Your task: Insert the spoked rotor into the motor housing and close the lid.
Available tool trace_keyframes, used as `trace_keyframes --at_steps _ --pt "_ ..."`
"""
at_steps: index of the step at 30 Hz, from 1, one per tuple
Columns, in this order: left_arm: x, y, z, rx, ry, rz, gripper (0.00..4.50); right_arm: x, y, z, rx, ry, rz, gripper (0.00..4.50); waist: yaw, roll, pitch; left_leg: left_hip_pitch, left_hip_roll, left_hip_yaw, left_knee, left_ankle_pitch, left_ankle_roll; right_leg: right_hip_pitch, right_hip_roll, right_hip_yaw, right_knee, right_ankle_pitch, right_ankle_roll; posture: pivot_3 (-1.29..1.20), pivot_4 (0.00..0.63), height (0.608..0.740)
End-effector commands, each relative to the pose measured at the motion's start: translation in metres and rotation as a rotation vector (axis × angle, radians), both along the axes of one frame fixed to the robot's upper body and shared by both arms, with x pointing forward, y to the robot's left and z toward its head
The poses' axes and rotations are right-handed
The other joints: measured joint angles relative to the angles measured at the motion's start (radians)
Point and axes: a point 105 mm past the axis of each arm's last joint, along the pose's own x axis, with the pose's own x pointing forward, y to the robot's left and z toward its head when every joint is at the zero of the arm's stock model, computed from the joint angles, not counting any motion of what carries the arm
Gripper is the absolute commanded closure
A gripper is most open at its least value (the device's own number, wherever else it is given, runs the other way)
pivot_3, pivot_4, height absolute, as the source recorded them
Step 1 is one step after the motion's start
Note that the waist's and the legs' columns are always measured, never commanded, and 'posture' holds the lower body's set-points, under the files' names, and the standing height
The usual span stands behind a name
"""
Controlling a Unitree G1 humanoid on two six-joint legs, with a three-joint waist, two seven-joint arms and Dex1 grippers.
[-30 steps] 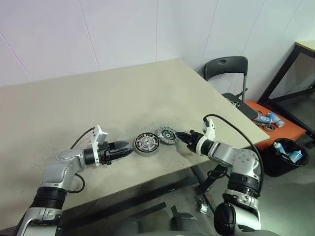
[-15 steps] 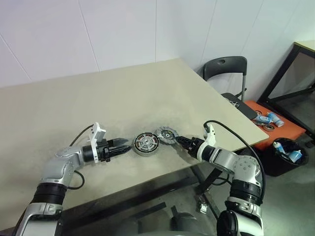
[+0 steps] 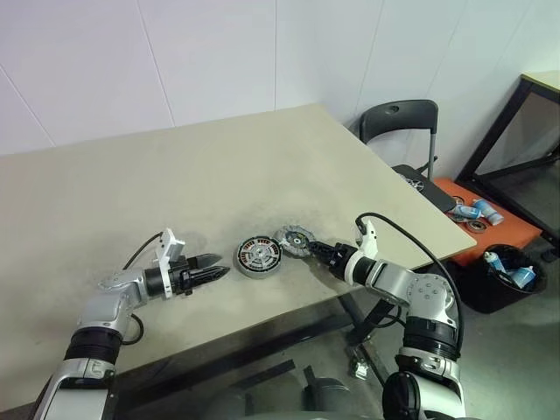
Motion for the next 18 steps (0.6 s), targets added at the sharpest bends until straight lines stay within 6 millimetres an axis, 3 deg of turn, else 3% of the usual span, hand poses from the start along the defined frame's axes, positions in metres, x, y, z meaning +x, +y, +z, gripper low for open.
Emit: trace_keyframes --at_steps 1,10,13,18 --pt "0.004 -0.004 0.011 -0.011 -0.058 -0.019 1.84 0.009 0.012 0.014 0.019 -0.048 0.016 2.27 0.000 0.000 0.000 0.000 0.000 0.000 0.000 0.000 0.000 0.000 0.000 0.000 0.000 0.000 0.000 0.00 0.000 0.740" --pt "0.004 -0.004 0.010 -0.012 -0.058 -0.020 1.84 0.020 0.005 0.021 -0.002 -0.092 -0.024 2.27 0.001 0.000 0.000 -0.001 0.000 0.000 0.000 0.000 0.000 0.000 -0.001 0.000 0.000 0.000 0.000 0.00 0.000 0.740" --pt "0.005 -0.001 0.011 -0.010 -0.059 -0.018 1.84 0.021 0.002 0.020 -0.025 -0.108 -0.046 2.90 0.001 0.000 0.000 0.000 0.000 0.000 0.000 0.000 0.000 0.000 -0.001 0.000 0.000 0.000 0.000 0.00 0.000 0.740" --pt "0.011 -0.011 0.029 -0.017 -0.079 -0.033 1.84 0.021 0.008 0.029 -0.041 -0.172 -0.031 4.45 0.001 -0.001 -0.001 0.000 0.000 0.000 0.000 0.000 0.000 0.000 -0.001 0.000 0.000 0.000 0.000 0.00 0.000 0.740"
